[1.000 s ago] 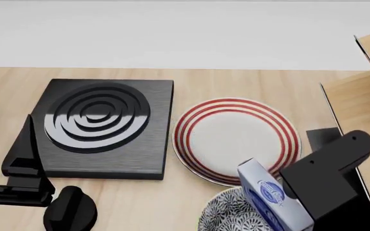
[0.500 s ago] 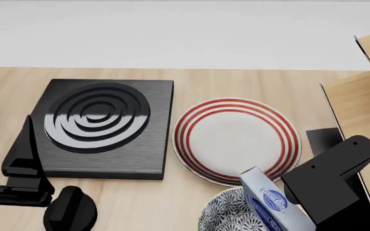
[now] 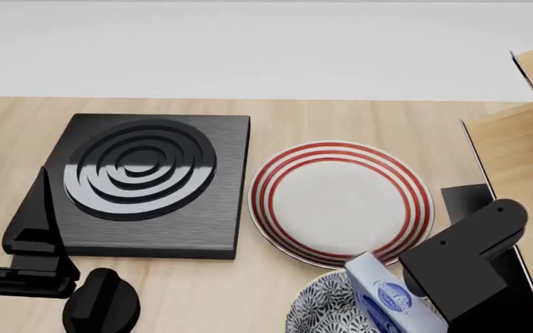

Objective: Pick up the cream cheese and put it in the bowl.

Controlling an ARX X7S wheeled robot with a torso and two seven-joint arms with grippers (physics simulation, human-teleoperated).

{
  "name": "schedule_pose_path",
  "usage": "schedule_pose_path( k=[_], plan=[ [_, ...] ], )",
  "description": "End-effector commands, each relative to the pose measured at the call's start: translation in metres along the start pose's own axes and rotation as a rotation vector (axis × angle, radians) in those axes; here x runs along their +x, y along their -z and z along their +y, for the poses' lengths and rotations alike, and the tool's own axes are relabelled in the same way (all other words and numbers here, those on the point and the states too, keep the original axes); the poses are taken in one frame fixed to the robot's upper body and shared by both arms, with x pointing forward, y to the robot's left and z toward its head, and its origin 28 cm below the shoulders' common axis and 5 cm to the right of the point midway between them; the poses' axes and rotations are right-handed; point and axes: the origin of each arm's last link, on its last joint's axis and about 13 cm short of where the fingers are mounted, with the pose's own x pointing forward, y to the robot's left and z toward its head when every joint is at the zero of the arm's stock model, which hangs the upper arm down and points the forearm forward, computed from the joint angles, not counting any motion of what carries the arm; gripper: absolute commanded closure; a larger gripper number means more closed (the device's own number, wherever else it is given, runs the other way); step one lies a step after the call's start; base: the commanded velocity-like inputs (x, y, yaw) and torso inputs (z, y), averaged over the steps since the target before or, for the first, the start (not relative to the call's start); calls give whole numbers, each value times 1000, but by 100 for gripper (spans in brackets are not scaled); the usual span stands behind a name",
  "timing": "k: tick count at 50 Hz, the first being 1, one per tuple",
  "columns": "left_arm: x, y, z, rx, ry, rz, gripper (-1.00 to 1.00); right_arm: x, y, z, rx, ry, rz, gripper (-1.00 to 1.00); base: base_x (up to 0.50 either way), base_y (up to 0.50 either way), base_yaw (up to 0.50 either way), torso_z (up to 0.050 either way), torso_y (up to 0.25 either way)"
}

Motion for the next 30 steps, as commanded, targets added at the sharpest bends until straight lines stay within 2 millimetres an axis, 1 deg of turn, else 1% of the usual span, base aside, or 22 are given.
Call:
schedule_pose_path(
  k=[1, 30],
  plan=[
    [0, 1, 0, -1, 1, 3, -100, 3, -2, -2, -6, 14, 14, 100, 0, 0, 0, 0, 0],
    [1, 3, -1, -2, 7, 7, -100, 8, 3, -2, -3, -6, 80, 100, 0, 0, 0, 0, 0]
  ],
)
